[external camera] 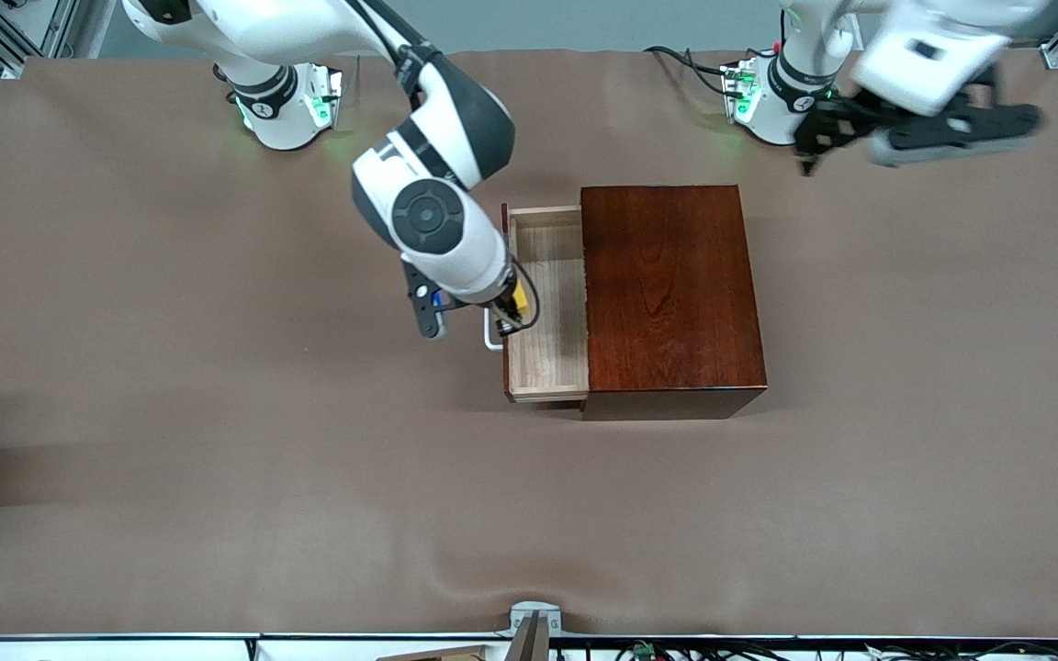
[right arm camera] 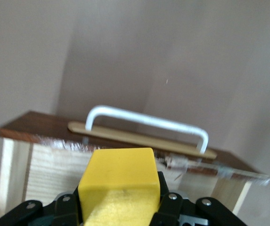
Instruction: Open drawer, take yellow block, close drawer
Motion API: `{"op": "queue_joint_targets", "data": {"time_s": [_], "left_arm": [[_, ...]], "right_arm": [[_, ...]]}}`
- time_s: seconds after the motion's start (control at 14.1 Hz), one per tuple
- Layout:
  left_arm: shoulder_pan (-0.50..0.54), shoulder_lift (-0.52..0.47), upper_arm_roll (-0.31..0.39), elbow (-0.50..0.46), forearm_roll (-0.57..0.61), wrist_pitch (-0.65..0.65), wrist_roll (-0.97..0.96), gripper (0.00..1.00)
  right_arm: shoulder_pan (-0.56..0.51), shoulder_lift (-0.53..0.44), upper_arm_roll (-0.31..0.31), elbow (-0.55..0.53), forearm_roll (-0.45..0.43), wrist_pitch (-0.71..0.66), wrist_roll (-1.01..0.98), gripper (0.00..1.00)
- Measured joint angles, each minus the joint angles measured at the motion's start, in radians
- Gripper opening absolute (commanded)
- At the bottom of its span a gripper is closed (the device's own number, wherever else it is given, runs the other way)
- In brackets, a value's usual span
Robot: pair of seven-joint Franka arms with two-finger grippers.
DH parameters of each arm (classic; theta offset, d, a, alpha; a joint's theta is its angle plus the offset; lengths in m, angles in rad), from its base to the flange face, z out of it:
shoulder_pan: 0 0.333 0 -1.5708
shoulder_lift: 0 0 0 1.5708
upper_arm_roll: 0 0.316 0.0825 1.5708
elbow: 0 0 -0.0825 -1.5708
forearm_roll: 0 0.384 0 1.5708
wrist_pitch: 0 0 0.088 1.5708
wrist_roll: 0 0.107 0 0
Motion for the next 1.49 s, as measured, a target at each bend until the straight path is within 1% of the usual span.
{"op": "queue_joint_targets", "data": {"time_s": [0.14, 0.21, 0.28, 0.5, 0.71, 0.78, 0.85, 0.92, 0.99, 1.21, 1.28, 1.35, 1.49], "left_arm": [[-0.008, 0.077, -0.118, 0.042, 0.0, 0.016, -0.215, 1.0], [-0.023, 0.132, -0.161, 0.068, 0.0, 0.043, -0.319, 1.0], [-0.056, 0.189, -0.183, 0.091, 0.002, 0.084, -0.415, 1.0], [-0.189, 0.344, -0.187, 0.13, 0.058, 0.245, -0.678, 1.0], [-0.32, 0.493, -0.177, 0.201, 0.163, 0.37, -0.94, 1.0], [-0.371, 0.543, -0.158, 0.238, 0.194, 0.398, -1.023, 1.0], [-0.43, 0.587, -0.121, 0.27, 0.21, 0.435, -1.1, 1.0], [-0.499, 0.623, -0.063, 0.291, 0.218, 0.485, -1.169, 1.0], [-0.577, 0.654, 0.014, 0.305, 0.221, 0.538, -1.229, 1.0], [-0.843, 0.746, 0.284, 0.325, 0.222, 0.675, -1.384, 1.0], [-0.9, 0.777, 0.339, 0.334, 0.222, 0.712, -1.429, 1.0], [-0.932, 0.804, 0.368, 0.342, 0.222, 0.742, -1.465, 1.0], [-0.941, 0.844, 0.384, 0.354, 0.222, 0.771, -1.5, 1.0]], "right_arm": [[-0.058, -0.026, -0.002, 0.006, 0.0, -0.053, -0.126, 0.0], [-0.088, -0.039, -0.003, 0.006, 0.0, -0.084, -0.189, 0.0], [-0.118, -0.05, -0.004, 0.006, 0.0, -0.116, -0.248, 0.0], [-0.211, -0.063, -0.005, 0.006, -0.001, -0.198, -0.426, 0.0], [-0.277, -0.064, -0.005, 0.005, -0.001, -0.217, -0.543, 0.0], [-0.292, -0.067, -0.005, 0.005, -0.001, -0.222, -0.577, 0.0], [-0.308, -0.072, -0.005, 0.005, -0.001, -0.233, -0.612, 0.0], [-0.322, -0.076, -0.005, 0.005, -0.001, -0.246, -0.647, 0.0], [-0.338, -0.08, -0.005, 0.004, -0.001, -0.259, -0.684, 0.0], [-0.382, -0.083, -0.005, -0.014, -0.003, -0.283, -0.797, 0.0], [-0.397, -0.083, -0.006, -0.02, -0.007, -0.283, -0.836, 0.0], [-0.414, -0.084, -0.006, -0.026, -0.02, -0.283, -0.88, 0.0], [-0.454, -0.084, -0.007, -0.056, -0.057, -0.279, -0.985, 0.0]]}}
